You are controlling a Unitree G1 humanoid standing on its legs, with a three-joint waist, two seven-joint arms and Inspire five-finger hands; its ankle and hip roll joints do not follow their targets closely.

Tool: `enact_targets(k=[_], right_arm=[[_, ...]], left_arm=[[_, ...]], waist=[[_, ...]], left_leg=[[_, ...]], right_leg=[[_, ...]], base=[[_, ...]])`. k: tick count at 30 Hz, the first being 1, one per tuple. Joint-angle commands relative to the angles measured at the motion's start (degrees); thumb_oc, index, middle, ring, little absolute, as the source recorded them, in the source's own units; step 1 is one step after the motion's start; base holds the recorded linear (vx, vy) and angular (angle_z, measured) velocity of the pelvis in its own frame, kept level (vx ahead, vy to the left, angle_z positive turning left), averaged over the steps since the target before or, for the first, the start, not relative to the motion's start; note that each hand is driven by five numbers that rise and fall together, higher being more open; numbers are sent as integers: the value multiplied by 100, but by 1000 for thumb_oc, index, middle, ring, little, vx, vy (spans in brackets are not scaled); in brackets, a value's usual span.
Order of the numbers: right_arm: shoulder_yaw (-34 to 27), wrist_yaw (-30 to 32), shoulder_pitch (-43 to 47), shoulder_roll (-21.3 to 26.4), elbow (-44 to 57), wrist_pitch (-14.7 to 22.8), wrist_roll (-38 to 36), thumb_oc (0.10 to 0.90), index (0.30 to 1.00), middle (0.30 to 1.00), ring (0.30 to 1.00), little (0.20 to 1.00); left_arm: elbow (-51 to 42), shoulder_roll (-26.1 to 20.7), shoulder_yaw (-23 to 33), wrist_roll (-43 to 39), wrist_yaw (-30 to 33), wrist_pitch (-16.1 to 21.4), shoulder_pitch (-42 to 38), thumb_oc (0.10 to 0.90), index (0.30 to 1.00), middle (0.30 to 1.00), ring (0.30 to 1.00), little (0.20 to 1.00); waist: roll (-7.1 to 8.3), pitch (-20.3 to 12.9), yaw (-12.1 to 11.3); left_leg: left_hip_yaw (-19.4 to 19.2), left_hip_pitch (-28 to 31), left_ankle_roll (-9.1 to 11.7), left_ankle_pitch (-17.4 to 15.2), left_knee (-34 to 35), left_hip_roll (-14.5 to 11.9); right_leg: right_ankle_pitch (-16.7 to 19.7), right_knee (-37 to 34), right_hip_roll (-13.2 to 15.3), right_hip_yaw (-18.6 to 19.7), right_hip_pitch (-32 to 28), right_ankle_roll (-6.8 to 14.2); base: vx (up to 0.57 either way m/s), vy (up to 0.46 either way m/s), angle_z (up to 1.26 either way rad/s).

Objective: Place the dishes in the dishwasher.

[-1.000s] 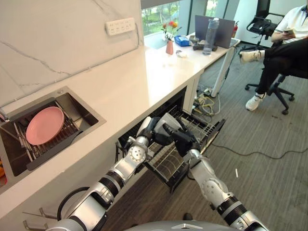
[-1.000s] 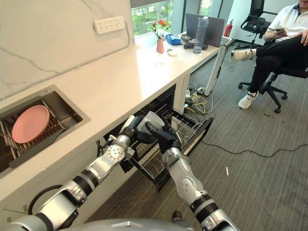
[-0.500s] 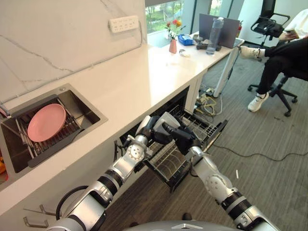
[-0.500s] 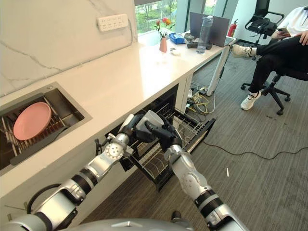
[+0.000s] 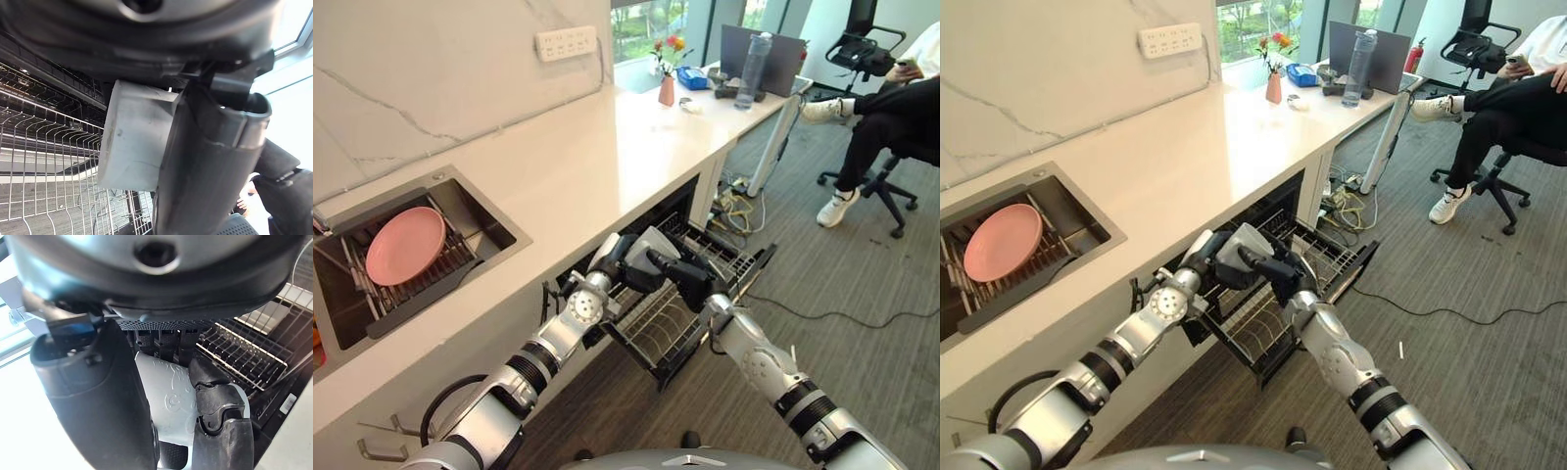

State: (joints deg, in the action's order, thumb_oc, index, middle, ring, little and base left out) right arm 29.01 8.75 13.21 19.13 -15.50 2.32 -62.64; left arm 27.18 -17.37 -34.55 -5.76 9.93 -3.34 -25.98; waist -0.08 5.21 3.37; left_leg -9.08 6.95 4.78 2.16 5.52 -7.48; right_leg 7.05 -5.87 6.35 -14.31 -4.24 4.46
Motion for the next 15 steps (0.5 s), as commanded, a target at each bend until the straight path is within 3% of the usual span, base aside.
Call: enact_targets(k=[1, 10, 15], right_arm=[[191, -685, 1326, -1114, 646, 417, -193, 400, 300, 300, 300, 300], [24, -445, 1170, -1221, 954, 716, 61, 400, 300, 300, 300, 300], [-133, -191, 1153, -1088, 1224, 828, 622, 400, 300, 300, 300, 300]], left_arm=[[-518, 772, -708, 13, -201, 797, -1595, 400, 300, 300, 300, 300], [-548, 713, -665, 73, -27, 832, -1555, 400, 300, 300, 300, 300], [-582, 653, -615, 91, 88, 865, -1537, 400, 300, 300, 300, 300]], waist=[[1, -146, -69], [-23, -155, -28], [-35, -166, -4]], left_leg=[[191, 107, 135, -399, -52, -23], [186, 162, 119, -442, -52, -15], [178, 202, 111, -465, -52, -22]], right_leg=[[-433, 87, 613, 231, -164, 736], [-443, 87, 609, 238, -206, 723], [-455, 87, 603, 258, -244, 710]], base=[[0, 0, 0], [0, 0, 0], [0, 0, 0]])
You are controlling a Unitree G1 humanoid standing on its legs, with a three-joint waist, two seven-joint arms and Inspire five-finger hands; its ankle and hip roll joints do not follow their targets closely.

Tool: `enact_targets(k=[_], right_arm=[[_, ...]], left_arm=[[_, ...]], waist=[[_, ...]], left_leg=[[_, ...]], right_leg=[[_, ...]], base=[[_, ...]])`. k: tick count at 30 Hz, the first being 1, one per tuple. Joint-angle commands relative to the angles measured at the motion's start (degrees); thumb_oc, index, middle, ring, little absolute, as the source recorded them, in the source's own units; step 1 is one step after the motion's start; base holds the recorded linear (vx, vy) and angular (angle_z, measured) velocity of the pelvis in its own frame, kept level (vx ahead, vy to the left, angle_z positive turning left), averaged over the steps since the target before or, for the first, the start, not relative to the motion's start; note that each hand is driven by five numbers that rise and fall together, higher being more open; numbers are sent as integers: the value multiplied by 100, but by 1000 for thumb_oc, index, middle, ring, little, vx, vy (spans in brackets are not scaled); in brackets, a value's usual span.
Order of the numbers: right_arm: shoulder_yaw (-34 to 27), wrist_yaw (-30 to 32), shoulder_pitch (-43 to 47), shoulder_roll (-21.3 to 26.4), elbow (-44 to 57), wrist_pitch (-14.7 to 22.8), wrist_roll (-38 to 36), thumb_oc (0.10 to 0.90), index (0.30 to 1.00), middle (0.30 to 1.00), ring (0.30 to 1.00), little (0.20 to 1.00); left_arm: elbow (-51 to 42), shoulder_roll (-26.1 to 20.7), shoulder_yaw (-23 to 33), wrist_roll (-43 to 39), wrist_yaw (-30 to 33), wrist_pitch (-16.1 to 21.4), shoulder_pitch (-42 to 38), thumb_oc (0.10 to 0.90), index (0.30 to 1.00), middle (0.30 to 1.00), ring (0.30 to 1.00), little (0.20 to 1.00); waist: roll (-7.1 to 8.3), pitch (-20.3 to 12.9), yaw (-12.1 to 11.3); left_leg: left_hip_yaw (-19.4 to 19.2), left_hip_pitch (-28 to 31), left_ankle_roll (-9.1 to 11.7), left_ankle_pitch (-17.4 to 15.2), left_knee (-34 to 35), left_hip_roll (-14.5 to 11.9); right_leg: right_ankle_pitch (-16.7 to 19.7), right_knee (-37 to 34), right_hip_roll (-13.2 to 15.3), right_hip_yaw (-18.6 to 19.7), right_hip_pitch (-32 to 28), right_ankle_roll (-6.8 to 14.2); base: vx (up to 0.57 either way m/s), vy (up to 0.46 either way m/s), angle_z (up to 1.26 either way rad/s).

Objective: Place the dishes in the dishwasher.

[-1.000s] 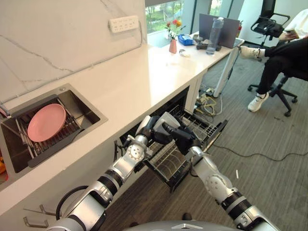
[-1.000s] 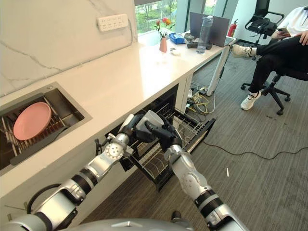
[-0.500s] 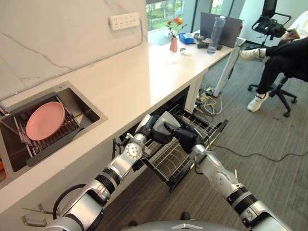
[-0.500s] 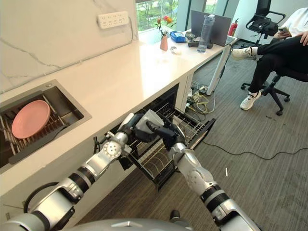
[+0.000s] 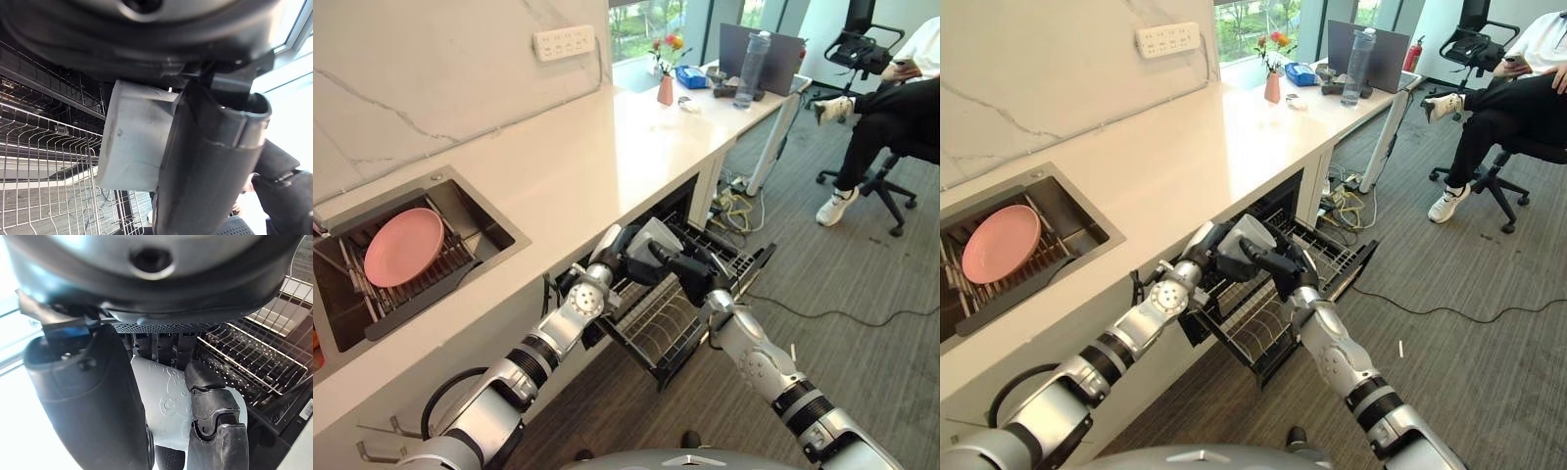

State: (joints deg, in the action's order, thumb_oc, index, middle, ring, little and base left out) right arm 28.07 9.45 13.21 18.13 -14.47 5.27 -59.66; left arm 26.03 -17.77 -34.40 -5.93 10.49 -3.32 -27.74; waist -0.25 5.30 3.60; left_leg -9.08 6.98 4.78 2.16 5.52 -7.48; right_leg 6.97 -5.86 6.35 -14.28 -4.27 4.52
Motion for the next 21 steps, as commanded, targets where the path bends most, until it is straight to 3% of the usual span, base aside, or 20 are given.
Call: enact_targets(k=[1, 3, 4, 5, 14, 21], right_arm=[[-72, -227, 1145, -957, 1165, 556, 455, 400, 300, 300, 300, 300], [-112, -120, 1119, -912, 1285, 588, 702, 400, 300, 300, 300, 300], [-110, -116, 1116, -913, 1290, 586, 706, 400, 300, 300, 300, 300], [-127, -58, 1098, -885, 1367, 601, 855, 400, 300, 300, 300, 300], [-163, 232, 1116, -853, 1510, 657, 1444, 400, 300, 300, 300, 300], [-345, 594, 1186, -752, 1595, 766, 2467, 400, 300, 300, 300, 300]], left_arm=[[-466, 678, -620, 118, 49, 877, -1362, 400, 300, 300, 300, 300], [-582, 605, -593, 121, 116, 921, -1343, 400, 300, 300, 300, 300], [-585, 603, -593, 120, 116, 919, -1341, 485, 427, 427, 427, 427], [-673, 559, -569, 126, 168, 938, -1333, 800, 900, 900, 900, 900], [-812, 543, -615, 249, 356, 975, -1400, 800, 900, 900, 900, 900], [-743, 524, -648, 330, 515, 1058, -1394, 800, 900, 900, 900, 900]], waist=[[-18, -178, -22], [-23, -182, -12], [-22, -182, -11], [-26, -179, -5], [-52, -184, 40], [-68, -185, 70]], left_leg=[[175, 207, 111, -469, -52, -26], [167, 215, 109, -475, -52, -31], [167, 216, 109, -475, -52, -31], [162, 221, 110, -476, -52, -32], [152, 239, 101, -497, -52, -37], [141, 270, 87, -521, -52, -31]], right_leg=[[-448, 86, 599, 258, -248, 701], [-447, 86, 599, 263, -260, 696], [-447, 86, 599, 263, -261, 696], [-445, 86, 595, 262, -267, 693], [-445, 86, 581, 259, -284, 683], [-447, 86, 579, 265, -315, 676]], base=[[0, 0, 0], [0, 0, 0], [0, 0, 0], [0, 0, 0], [0, 0, 0], [0, 0, 0]])
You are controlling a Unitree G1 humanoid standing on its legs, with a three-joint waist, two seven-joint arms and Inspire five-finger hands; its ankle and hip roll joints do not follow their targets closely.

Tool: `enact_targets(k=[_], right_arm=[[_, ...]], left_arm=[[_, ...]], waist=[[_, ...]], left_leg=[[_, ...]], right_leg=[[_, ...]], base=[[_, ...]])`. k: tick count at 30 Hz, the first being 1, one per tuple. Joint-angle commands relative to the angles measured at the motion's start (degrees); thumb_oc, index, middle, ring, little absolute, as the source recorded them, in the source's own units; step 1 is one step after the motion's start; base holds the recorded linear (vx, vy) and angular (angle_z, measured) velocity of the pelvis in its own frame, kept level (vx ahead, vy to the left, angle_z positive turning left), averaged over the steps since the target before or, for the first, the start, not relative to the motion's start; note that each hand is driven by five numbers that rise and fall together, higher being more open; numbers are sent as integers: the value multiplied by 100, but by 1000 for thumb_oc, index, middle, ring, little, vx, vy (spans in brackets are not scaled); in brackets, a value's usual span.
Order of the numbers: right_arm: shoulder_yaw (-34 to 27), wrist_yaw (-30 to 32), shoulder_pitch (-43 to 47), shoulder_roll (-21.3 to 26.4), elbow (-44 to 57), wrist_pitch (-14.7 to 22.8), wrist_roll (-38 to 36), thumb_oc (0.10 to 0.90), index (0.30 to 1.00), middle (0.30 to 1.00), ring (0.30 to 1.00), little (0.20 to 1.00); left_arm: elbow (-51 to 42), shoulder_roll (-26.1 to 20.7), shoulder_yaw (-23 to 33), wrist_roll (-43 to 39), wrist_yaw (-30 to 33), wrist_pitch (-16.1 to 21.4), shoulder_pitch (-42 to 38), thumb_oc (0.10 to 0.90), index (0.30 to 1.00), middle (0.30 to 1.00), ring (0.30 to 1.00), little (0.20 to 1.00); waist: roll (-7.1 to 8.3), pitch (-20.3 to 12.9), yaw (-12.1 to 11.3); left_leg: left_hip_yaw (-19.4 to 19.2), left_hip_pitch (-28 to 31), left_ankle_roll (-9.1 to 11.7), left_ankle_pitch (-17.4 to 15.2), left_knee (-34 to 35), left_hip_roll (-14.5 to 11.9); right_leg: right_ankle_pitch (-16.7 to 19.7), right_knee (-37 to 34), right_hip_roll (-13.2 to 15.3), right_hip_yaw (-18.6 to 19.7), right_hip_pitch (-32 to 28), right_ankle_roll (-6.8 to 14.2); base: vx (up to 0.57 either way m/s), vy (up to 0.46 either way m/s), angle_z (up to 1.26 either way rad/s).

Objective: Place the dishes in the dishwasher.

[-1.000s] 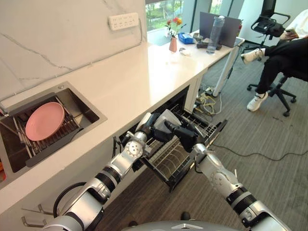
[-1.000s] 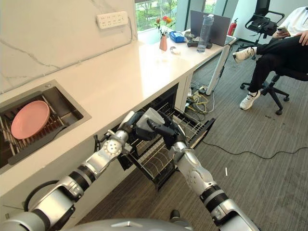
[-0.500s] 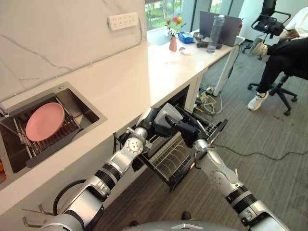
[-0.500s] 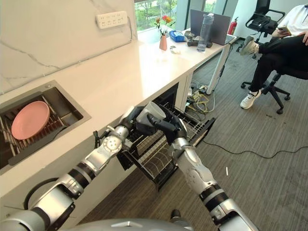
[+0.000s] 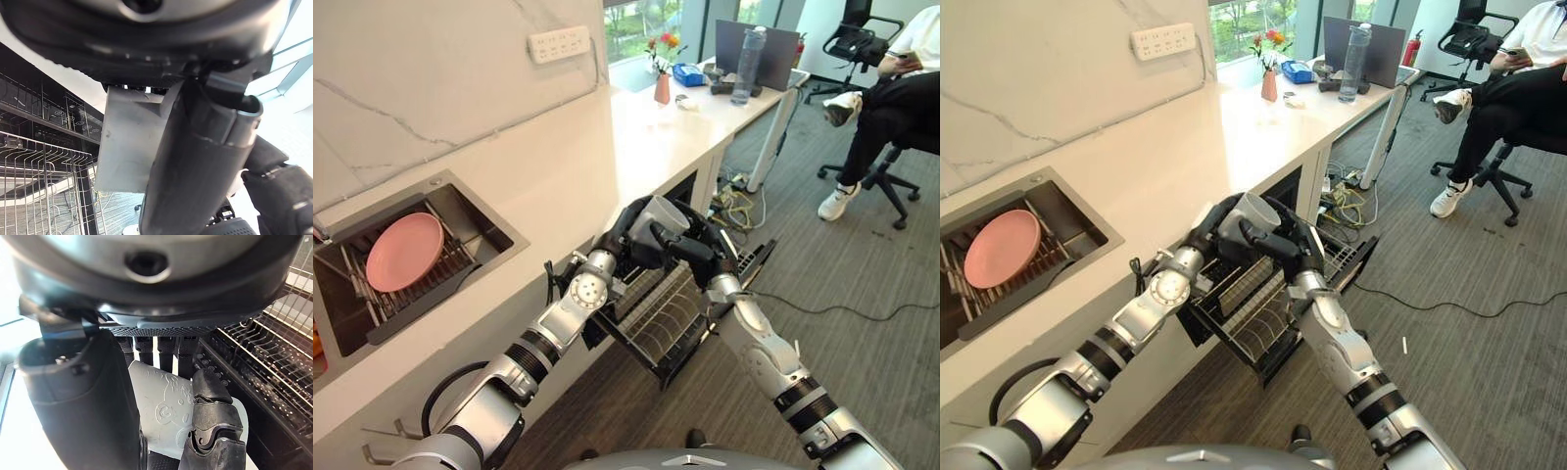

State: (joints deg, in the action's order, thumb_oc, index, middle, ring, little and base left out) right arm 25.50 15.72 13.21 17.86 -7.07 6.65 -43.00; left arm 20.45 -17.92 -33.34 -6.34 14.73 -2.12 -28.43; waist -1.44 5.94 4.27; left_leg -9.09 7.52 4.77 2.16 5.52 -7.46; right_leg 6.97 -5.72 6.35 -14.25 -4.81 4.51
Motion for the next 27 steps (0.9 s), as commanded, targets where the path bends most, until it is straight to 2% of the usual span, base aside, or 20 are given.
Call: enact_targets(k=[1, 6, 16, 23, 27], right_arm=[[-138, 57, 1188, -709, 883, 657, 989, 400, 300, 300, 300, 300], [-384, 586, 1210, -649, 1046, 791, 1842, 400, 300, 300, 300, 300], [-475, 683, 1102, -794, 1146, 840, 1309, 400, 300, 300, 300, 300], [-615, 744, 1060, -763, 1212, 812, 1489, 400, 300, 300, 300, 300], [-903, 773, 924, -615, 1224, 761, 1737, 400, 300, 300, 300, 300]], left_arm=[[-210, 521, -749, 379, 118, 961, -1298, 800, 900, 900, 900, 900], [-353, 433, -769, 421, 247, 1028, -1199, 800, 900, 900, 900, 900], [-553, 305, -598, 384, 306, 954, -1153, 800, 900, 900, 900, 900], [-840, 138, -420, 251, 194, 923, -1029, 800, 900, 900, 900, 900], [-1175, -114, -270, 104, -140, 871, -792, 800, 900, 900, 900, 900]], waist=[[45, -249, 6], [24, -253, 27], [11, -258, 27], [-6, -266, -6], [-24, -267, -44]], left_leg=[[143, 224, 82, -527, -52, -29], [139, 259, 63, -548, -52, -29], [168, 306, 62, -572, -52, -27], [186, 310, 68, -564, -52, -41], [198, 318, 75, -556, -52, -61]], right_leg=[[-451, 78, 577, 264, -264, 677], [-474, 94, 566, 267, -294, 672], [-502, 95, 568, 255, -337, 659], [-528, 87, 560, 221, -348, 664], [-565, 81, 555, 173, -364, 666]], base=[[0, 0, 0], [0, 0, 0], [0, 0, 0], [0, 0, 0], [0, 0, 0]])
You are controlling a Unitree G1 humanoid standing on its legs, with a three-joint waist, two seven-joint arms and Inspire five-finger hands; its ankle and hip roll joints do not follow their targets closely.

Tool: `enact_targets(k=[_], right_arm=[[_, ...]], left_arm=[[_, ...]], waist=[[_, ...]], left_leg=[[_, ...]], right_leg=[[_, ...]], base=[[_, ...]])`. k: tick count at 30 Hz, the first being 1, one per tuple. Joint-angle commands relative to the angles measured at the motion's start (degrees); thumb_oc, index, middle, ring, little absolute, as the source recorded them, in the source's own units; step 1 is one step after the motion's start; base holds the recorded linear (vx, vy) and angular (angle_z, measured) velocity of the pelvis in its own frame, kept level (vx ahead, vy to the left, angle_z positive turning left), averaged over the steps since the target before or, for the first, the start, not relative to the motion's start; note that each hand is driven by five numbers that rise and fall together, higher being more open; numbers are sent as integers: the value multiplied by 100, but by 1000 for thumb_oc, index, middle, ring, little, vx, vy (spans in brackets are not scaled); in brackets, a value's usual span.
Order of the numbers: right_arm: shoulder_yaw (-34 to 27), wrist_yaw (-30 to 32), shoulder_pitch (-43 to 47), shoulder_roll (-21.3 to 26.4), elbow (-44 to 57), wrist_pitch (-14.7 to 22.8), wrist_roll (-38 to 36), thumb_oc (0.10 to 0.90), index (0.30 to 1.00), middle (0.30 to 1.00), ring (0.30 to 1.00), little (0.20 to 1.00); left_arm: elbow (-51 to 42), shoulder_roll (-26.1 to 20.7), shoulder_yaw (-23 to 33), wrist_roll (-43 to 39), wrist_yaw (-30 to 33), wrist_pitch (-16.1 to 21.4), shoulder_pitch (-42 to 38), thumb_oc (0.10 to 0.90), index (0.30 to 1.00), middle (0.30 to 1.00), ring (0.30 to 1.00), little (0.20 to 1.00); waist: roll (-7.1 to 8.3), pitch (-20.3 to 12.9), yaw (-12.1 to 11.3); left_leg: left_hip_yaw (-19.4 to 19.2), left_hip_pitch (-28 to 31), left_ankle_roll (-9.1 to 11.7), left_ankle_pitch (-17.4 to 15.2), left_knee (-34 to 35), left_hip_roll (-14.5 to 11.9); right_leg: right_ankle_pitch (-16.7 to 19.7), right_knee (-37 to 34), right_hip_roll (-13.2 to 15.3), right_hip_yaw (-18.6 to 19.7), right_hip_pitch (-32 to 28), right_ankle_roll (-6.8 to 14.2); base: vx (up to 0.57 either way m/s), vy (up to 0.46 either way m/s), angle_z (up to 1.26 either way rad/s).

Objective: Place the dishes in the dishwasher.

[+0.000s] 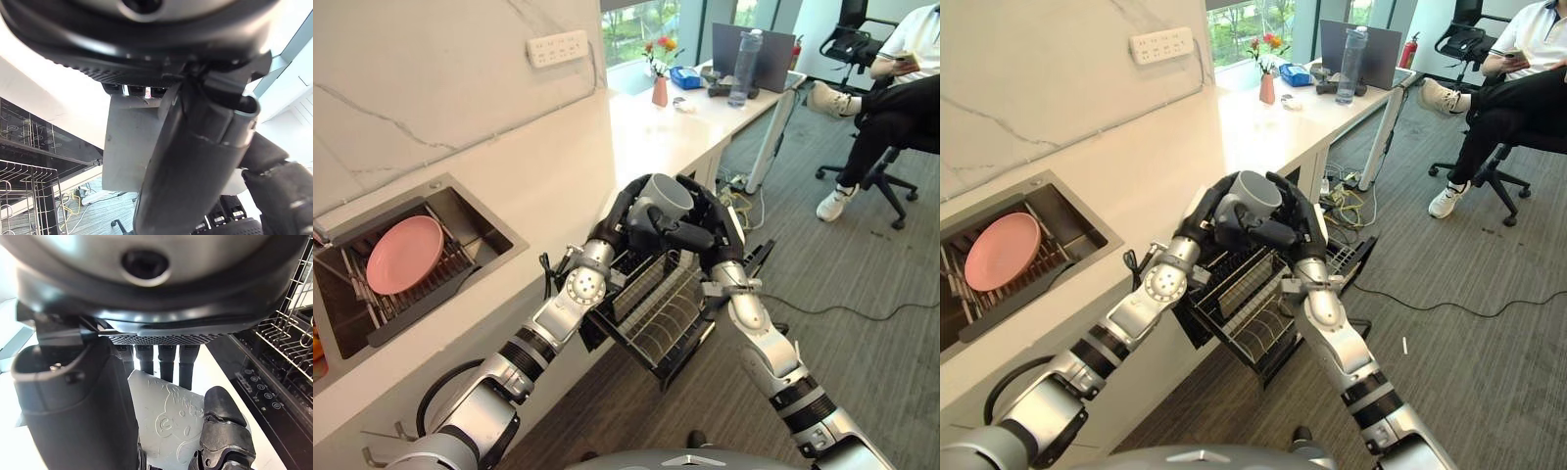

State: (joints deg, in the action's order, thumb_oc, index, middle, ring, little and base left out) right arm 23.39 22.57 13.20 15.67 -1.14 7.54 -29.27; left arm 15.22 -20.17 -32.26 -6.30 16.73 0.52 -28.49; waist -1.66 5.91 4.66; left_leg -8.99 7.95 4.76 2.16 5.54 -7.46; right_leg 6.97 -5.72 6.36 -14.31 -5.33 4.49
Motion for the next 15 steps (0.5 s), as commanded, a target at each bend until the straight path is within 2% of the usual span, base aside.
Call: enact_targets(k=[1, 5, 9, 10, 12, 15], right_arm=[[-875, 54, 768, -313, 547, 622, 336, 400, 300, 300, 300, 300], [-997, -58, 532, -289, 308, 481, 154, 400, 300, 300, 300, 300], [-844, -409, 282, -312, -445, 184, -337, 400, 300, 300, 300, 300], [-838, -416, 283, -313, -457, 190, -343, 400, 300, 300, 300, 300], [-722, -549, 205, -315, -935, -9, -365, 400, 300, 300, 300, 300], [-734, -592, 307, -253, -1468, -107, -81, 400, 300, 300, 300, 300]], left_arm=[[-905, -108, -224, 28, -597, 557, -497, 800, 900, 900, 900, 900], [-1014, -225, -107, 34, -847, 466, 24, 800, 900, 900, 900, 900], [-749, -246, 178, -51, -1063, 352, 968, 800, 900, 900, 900, 900], [-754, -249, 183, -50, -1066, 352, 979, 800, 900, 900, 900, 900], [-694, -353, 351, -63, -1218, 266, 1558, 800, 900, 900, 900, 900], [-804, -559, 548, -60, -1398, 259, 2159, 800, 900, 900, 900, 900]], waist=[[-8, -252, -127], [20, -254, -174], [98, -169, -327], [98, -179, -318], [140, -114, -466], [192, -44, -639]], left_leg=[[204, 271, 80, -545, -54, -79], [213, 254, 92, -529, -54, -93], [283, 149, 116, -471, -54, -88], [287, 144, 116, -470, -54, -88], [360, 32, 133, -414, -54, -102], [491, -99, 153, -351, -54, -108]], right_leg=[[-579, 74, 554, 147, -315, 674], [-595, 72, 543, 109, -318, 672], [-580, 72, 548, 19, -284, 661], [-581, 72, 548, 15, -281, 661], [-586, 74, 559, -99, -235, 663], [-603, 78, 569, -252, -190, 668]], base=[[-5, -7, 4], [-10, -9, 8], [-43, 0, 6], [-58, 5, 11], [-72, 1, 12], [-65, -4, 25]])
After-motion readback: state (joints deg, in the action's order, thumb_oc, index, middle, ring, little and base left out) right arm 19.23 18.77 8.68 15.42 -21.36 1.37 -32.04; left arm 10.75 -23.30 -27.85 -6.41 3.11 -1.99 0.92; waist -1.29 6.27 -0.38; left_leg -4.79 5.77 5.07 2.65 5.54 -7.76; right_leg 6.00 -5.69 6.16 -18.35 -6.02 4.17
